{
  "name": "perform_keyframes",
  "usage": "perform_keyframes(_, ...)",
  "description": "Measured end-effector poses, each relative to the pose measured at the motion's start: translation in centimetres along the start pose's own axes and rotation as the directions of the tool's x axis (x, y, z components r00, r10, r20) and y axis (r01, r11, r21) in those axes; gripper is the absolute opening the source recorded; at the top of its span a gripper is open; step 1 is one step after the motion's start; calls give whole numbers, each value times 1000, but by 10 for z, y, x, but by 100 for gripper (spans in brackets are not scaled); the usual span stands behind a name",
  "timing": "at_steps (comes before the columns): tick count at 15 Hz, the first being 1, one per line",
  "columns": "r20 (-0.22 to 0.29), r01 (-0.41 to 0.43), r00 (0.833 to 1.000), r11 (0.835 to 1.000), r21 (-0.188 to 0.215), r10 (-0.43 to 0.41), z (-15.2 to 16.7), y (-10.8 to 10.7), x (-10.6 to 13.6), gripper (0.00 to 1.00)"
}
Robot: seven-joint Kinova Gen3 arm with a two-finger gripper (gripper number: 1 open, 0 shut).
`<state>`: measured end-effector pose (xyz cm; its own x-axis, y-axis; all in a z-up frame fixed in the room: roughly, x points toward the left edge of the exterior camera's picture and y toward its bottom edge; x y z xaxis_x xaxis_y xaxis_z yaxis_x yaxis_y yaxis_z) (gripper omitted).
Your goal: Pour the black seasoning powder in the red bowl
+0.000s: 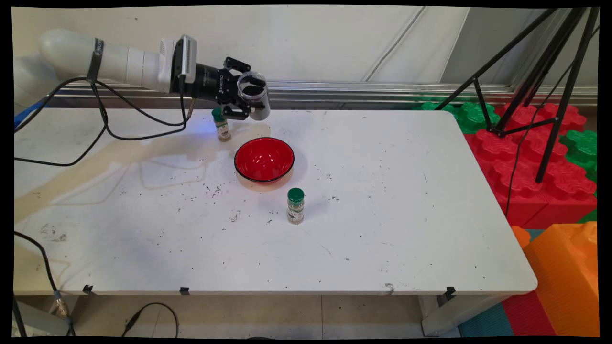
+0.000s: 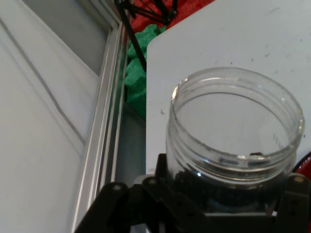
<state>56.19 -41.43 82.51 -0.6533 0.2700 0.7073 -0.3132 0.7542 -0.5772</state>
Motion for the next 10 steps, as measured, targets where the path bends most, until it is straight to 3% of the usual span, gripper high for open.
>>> perform_keyframes(6,21,-161,987,987,-12,161,3,7,-5,0)
perform_keyframes(10,32,-265,963,964,-21,266,6,11,-8,0)
